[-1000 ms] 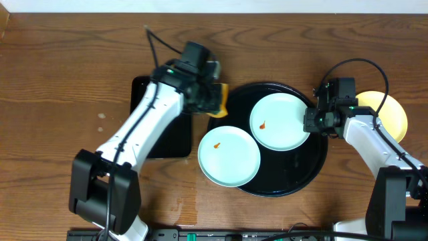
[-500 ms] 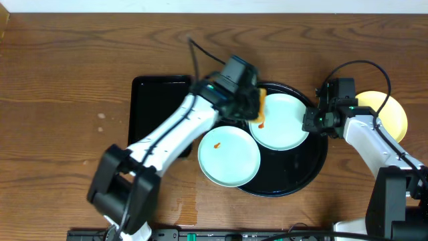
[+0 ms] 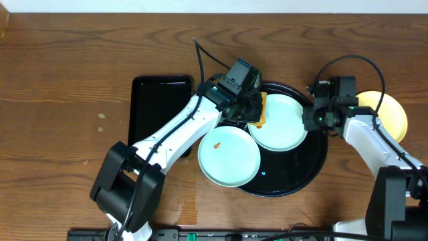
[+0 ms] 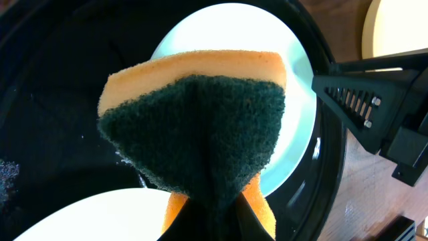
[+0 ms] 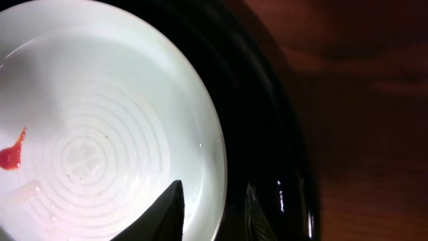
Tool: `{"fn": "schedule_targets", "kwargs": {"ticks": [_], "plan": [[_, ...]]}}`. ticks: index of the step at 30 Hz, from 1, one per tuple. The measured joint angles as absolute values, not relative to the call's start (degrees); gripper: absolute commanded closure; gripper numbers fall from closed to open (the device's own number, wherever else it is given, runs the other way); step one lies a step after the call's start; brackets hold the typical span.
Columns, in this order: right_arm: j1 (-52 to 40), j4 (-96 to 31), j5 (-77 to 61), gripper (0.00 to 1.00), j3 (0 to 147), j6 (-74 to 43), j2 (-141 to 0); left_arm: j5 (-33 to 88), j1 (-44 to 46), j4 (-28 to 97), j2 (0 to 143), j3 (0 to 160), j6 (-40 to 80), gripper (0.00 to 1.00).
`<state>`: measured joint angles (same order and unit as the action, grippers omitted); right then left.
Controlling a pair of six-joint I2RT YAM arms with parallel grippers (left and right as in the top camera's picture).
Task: Clean dirty plates on tray and stack at the side
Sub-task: 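Scrub the sauce spot on the mint plate with the sponge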
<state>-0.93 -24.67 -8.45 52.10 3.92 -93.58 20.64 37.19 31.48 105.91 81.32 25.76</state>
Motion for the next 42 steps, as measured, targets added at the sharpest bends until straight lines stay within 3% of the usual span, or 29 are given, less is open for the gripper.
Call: {"fn": "schedule_targets", "kwargs": {"ticks": [1, 6, 26, 42], "plan": [[-0.93, -24.27, -8.54, 0.73, 52.10, 4.32, -93.91, 20.62, 37.19, 31.51, 105.91, 81.30, 25.74, 0.93], [-0.93, -23.03, -9.43, 0.99, 52.12, 5.37, -98.67, 20.62, 37.19, 31.70, 105.91, 81.30, 25.76, 0.93], [-0.86, -29.50, -4.62, 0.99, 54.00, -18.26, -99.68, 20.62, 38.04, 27.90, 106.91, 81.30, 25.76, 0.93], [-0.86, -30.92, -3.68, 0.99, 54.24, -21.54, -99.57, 22.35, 44.01, 16.25, 118.74, 81.32, 28.95, 0.93]]}}
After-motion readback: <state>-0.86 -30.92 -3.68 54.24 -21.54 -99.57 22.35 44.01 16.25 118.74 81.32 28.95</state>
